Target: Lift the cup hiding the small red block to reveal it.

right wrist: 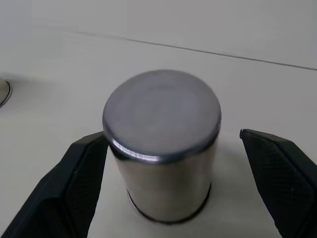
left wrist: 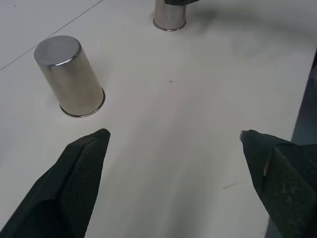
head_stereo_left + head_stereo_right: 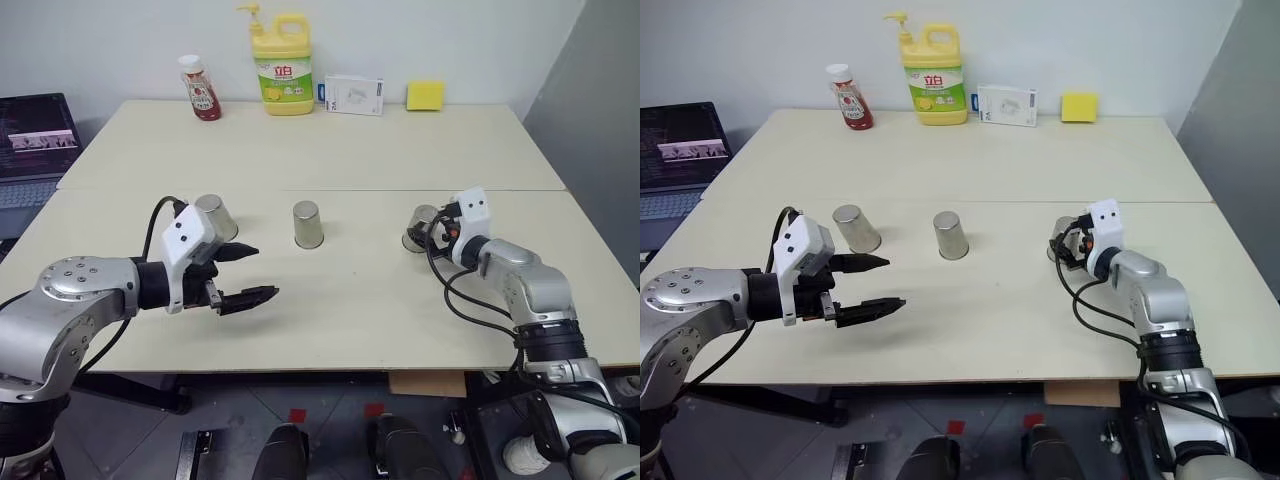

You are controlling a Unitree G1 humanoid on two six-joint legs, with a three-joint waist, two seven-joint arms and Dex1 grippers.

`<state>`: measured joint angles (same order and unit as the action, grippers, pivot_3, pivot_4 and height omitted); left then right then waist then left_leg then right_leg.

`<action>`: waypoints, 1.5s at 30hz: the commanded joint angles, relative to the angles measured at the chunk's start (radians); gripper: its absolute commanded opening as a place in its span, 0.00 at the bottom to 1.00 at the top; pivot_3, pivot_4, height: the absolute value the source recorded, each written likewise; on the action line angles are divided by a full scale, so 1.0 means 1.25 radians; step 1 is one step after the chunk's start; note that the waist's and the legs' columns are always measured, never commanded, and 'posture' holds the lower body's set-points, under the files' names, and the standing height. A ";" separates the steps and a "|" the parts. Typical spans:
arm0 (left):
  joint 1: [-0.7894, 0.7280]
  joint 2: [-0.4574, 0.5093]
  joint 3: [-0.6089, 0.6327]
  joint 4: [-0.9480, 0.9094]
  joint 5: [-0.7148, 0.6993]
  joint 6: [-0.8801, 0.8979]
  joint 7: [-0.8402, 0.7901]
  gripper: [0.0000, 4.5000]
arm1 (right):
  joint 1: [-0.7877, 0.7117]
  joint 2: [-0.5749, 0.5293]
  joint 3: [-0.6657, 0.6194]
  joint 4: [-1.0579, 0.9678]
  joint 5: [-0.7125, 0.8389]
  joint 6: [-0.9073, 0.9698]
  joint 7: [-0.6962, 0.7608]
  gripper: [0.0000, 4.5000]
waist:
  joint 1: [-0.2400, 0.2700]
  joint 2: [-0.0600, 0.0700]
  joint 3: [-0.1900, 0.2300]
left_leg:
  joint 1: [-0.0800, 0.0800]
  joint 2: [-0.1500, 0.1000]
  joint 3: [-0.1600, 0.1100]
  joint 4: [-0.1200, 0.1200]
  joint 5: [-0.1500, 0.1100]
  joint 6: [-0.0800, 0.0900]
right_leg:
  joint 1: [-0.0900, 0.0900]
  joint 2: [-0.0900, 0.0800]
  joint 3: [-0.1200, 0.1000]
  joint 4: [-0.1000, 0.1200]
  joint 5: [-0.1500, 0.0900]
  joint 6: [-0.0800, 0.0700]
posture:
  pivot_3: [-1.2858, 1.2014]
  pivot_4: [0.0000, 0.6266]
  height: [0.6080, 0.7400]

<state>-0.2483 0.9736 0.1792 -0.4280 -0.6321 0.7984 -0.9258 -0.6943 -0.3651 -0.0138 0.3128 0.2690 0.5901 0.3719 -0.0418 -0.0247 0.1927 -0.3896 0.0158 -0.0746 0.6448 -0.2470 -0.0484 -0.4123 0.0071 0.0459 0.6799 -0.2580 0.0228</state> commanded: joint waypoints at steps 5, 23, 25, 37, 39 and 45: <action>0.010 -0.001 0.013 0.003 0.014 -0.024 0.000 1.00 | -0.053 0.022 -0.025 0.077 -0.027 -0.081 -0.006 0.86 | -0.003 0.000 0.000 | -0.001 0.000 0.000 0.000 0.000 0.000 | 0.000 0.000 0.000 0.000 0.000 0.000 | 0.52 0.24 1.00; 0.002 -0.001 0.003 0.011 0.015 -0.049 -0.023 1.00 | 0.063 -0.092 -0.108 -0.260 -0.028 0.103 -0.059 0.59 | 0.005 0.000 0.000 | -0.006 -0.001 -0.001 0.000 0.000 0.000 | -0.005 -0.001 0.000 0.000 0.000 0.000 | 0.52 0.24 1.00; -0.014 -0.004 -0.012 0.013 0.016 -0.053 -0.030 1.00 | 0.074 -0.098 -0.109 -0.241 -0.031 0.127 -0.066 0.59 | 0.005 0.000 0.000 | -0.006 -0.001 -0.001 0.000 0.000 0.000 | -0.006 -0.001 0.000 0.001 0.000 0.000 | 0.52 0.24 1.00; -0.036 -0.004 -0.029 0.020 0.030 -0.058 -0.030 1.00 | 0.046 -0.032 -0.185 -0.147 -0.015 0.112 -0.148 0.98 | -0.007 0.000 0.000 | -0.007 -0.001 0.000 0.000 0.000 0.000 | -0.006 0.000 0.000 0.001 0.002 -0.003 | 0.52 0.24 1.00; -0.029 -0.002 -0.022 0.017 0.031 -0.057 -0.027 1.00 | 0.035 -0.034 -0.198 -0.181 -0.005 0.108 -0.146 1.00 | -0.007 0.000 0.000 | -0.007 -0.001 0.000 0.000 0.000 0.000 | -0.006 0.000 0.000 0.001 0.002 -0.003 | 0.52 0.24 1.00; 0.005 0.009 0.035 0.015 0.028 -0.047 -0.008 1.00 | 0.019 -0.108 -0.185 -0.327 0.017 0.073 -0.064 1.00 | -0.007 0.001 0.000 | -0.007 -0.001 0.000 0.000 0.000 0.000 | -0.006 0.000 0.000 0.001 0.000 0.000 | 0.52 0.24 1.00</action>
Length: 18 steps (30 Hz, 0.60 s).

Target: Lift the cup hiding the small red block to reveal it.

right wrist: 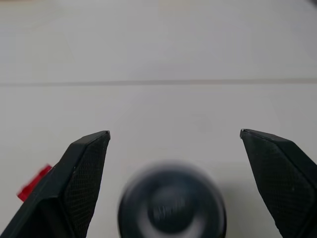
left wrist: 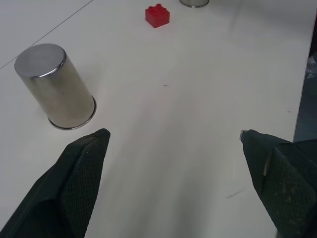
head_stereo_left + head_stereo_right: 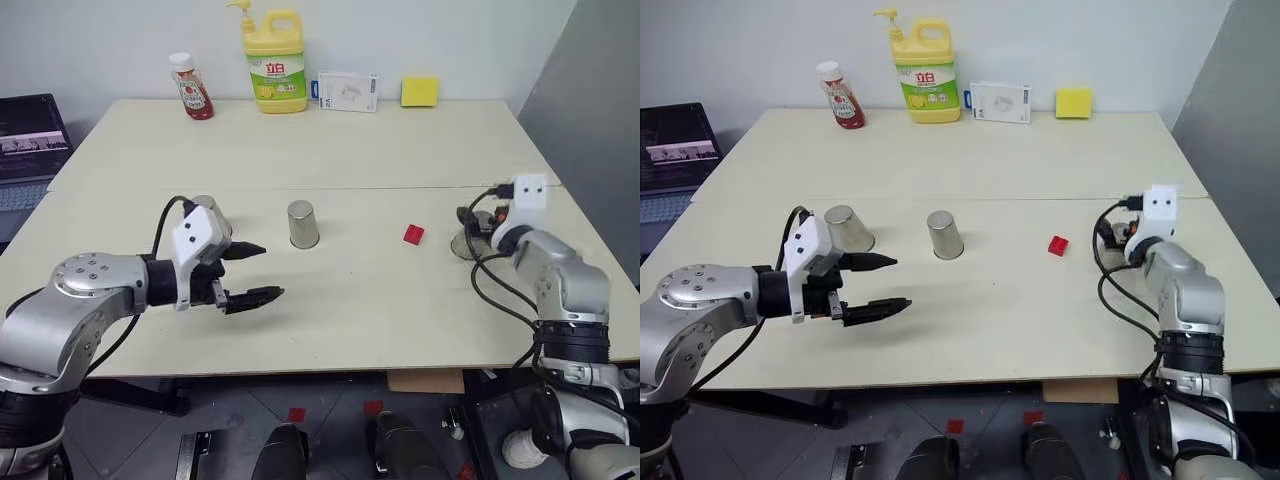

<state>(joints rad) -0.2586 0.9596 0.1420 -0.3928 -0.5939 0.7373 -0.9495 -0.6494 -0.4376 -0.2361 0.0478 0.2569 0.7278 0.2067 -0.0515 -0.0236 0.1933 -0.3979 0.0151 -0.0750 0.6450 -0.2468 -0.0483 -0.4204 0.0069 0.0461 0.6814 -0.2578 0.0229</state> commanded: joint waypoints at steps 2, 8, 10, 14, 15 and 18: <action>0.032 0.032 0.093 0.002 0.004 0.001 0.012 1.00 | 0.015 -0.092 0.016 -0.186 0.067 -0.027 0.162 1.00 | 0.001 0.000 0.000 | 0.000 0.000 0.000 0.000 0.000 0.000 | 0.000 0.000 0.000 0.000 0.000 0.000 | 0.52 0.24 1.00; 0.085 0.071 0.164 0.032 0.017 -0.007 -0.002 1.00 | 0.193 -0.245 0.011 -0.366 0.205 0.033 0.397 1.00 | 0.005 0.000 0.000 | 0.000 0.001 -0.001 0.000 0.000 0.000 | 0.001 0.000 -0.002 -0.001 0.000 0.000 | 0.52 0.24 1.00; 0.113 0.088 0.179 0.029 0.028 -0.010 -0.011 1.00 | 0.254 -0.292 -0.007 -0.406 0.241 0.045 0.458 1.00 | 0.008 0.000 0.000 | 0.000 0.000 0.000 0.001 0.000 0.000 | 0.001 -0.001 -0.001 -0.001 0.000 0.000 | 0.52 0.24 1.00; 0.156 0.108 0.218 0.021 0.034 -0.013 -0.024 1.00 | 0.357 -0.353 -0.046 -0.442 0.279 0.030 0.538 1.00 | 0.012 -0.001 0.000 | 0.001 0.000 0.000 0.001 0.000 0.000 | 0.001 -0.001 -0.001 -0.001 0.000 0.001 | 0.52 0.24 1.00; 0.163 0.111 0.225 0.022 0.036 -0.014 -0.025 1.00 | 0.375 -0.361 -0.050 -0.443 0.280 0.022 0.547 1.00 | 0.012 -0.001 0.000 | 0.002 0.000 0.000 0.001 0.000 0.000 | 0.002 -0.001 -0.001 -0.001 0.000 0.000 | 0.52 0.24 1.00; 0.173 0.117 0.238 0.028 0.039 -0.015 -0.031 1.00 | 0.393 -0.359 -0.055 -0.441 0.290 0.014 0.552 1.00 | 0.012 -0.001 0.000 | 0.002 0.001 0.001 0.001 0.000 0.000 | 0.002 0.000 -0.001 0.000 0.000 0.000 | 0.52 0.24 1.00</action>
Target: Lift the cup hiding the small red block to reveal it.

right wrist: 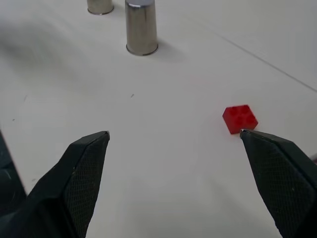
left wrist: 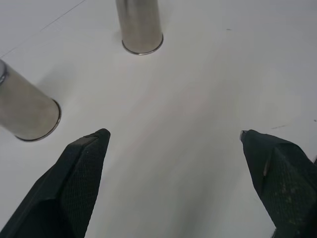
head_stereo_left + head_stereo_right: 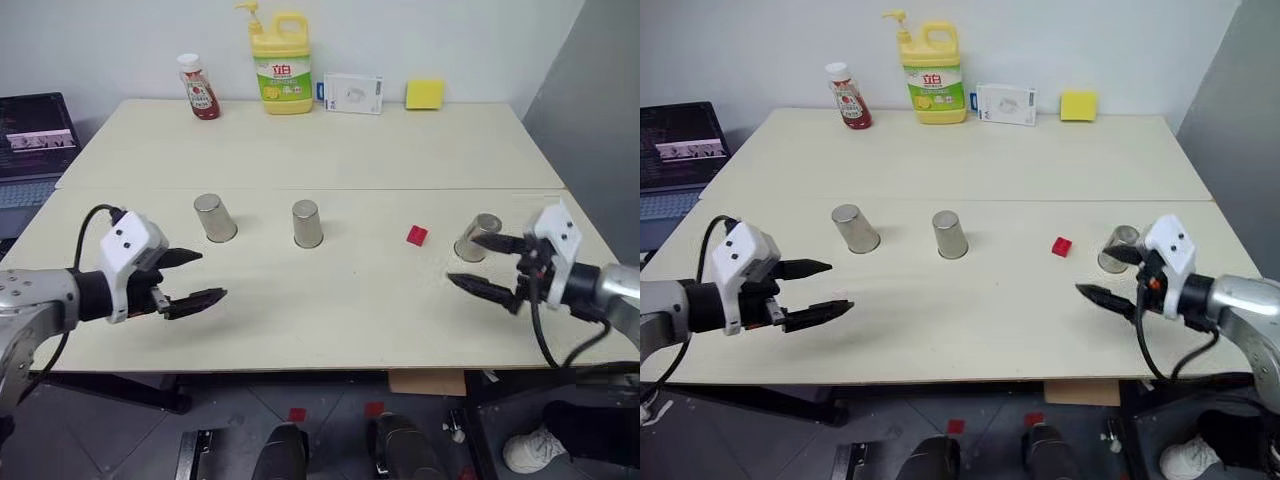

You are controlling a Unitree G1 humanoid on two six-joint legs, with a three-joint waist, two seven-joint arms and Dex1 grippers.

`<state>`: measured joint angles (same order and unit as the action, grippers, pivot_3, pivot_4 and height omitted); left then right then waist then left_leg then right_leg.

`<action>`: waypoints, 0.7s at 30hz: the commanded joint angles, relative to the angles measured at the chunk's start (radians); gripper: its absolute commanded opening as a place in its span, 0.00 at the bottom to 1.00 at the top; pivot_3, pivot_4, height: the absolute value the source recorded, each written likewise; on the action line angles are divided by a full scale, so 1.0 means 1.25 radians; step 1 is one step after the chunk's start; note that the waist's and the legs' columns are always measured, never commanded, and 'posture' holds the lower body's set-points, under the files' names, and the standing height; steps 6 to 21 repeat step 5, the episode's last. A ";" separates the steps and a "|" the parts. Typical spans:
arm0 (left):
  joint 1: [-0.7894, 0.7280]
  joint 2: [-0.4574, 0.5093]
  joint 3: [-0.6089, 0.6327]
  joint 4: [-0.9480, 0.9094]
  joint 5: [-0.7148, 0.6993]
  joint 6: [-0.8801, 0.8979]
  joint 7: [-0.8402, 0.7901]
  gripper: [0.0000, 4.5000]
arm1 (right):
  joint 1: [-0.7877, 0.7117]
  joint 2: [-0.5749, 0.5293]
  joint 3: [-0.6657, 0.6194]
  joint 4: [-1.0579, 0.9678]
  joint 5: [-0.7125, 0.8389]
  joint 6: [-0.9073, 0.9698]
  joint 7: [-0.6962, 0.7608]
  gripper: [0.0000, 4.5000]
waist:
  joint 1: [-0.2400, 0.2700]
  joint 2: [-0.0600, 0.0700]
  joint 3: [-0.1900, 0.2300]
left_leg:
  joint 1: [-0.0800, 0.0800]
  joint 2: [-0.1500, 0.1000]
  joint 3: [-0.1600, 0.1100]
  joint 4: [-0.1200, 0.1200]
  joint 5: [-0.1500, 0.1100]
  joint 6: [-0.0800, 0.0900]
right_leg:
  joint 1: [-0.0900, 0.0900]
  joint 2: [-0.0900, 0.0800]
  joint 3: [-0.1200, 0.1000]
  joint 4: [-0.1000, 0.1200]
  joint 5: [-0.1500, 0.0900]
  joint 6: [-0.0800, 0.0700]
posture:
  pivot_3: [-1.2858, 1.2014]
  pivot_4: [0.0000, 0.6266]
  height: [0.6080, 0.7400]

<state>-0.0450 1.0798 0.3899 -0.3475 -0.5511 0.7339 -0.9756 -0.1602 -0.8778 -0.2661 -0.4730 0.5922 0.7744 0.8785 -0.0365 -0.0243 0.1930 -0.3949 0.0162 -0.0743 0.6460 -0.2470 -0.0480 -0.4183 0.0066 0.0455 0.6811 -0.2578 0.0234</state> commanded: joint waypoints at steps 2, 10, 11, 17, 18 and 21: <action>0.008 0.021 0.041 -0.004 0.014 -0.020 -0.012 1.00 | 0.006 0.001 -0.019 -0.023 0.017 -0.034 0.009 1.00 | 0.000 0.000 0.000 | 0.000 0.001 0.000 0.000 0.000 0.000 | 0.000 0.000 0.000 0.000 0.000 0.000 | 0.52 0.24 1.00; 0.009 0.009 0.044 -0.002 0.015 -0.023 -0.004 1.00 | -0.001 0.013 -0.007 -0.014 0.008 -0.050 -0.008 1.00 | 0.000 0.000 0.000 | 0.000 0.001 0.000 0.000 0.000 0.000 | 0.000 0.000 0.000 0.000 0.000 0.000 | 0.52 0.24 1.00; 0.009 0.009 0.044 -0.002 0.015 -0.023 -0.004 1.00 | -0.001 0.013 -0.007 -0.014 0.008 -0.050 -0.008 1.00 | 0.000 0.000 0.000 | 0.000 0.001 0.000 0.000 0.000 0.000 | 0.000 0.000 0.000 0.000 0.000 0.000 | 0.52 0.24 1.00; 0.009 0.009 0.044 -0.002 0.015 -0.023 -0.004 1.00 | -0.001 0.013 -0.007 -0.014 0.008 -0.050 -0.008 1.00 | 0.000 0.000 0.000 | 0.000 0.001 0.000 0.000 0.000 0.000 | 0.000 0.000 0.000 0.000 0.000 0.000 | 0.52 0.24 1.00; 0.009 0.009 0.044 -0.002 0.015 -0.023 -0.004 1.00 | -0.001 0.013 -0.007 -0.014 0.008 -0.050 -0.008 1.00 | 0.000 0.000 0.000 | 0.000 0.001 0.000 0.000 0.000 0.000 | 0.000 0.000 0.000 0.000 0.000 0.000 | 0.52 0.24 1.00; 0.009 0.009 0.044 -0.002 0.015 -0.023 -0.004 1.00 | -0.001 0.013 -0.007 -0.014 0.008 -0.050 -0.008 1.00 | 0.000 0.000 0.000 | 0.000 0.001 0.000 0.000 0.000 0.000 | 0.000 0.000 0.000 0.000 0.000 0.000 | 0.52 0.24 1.00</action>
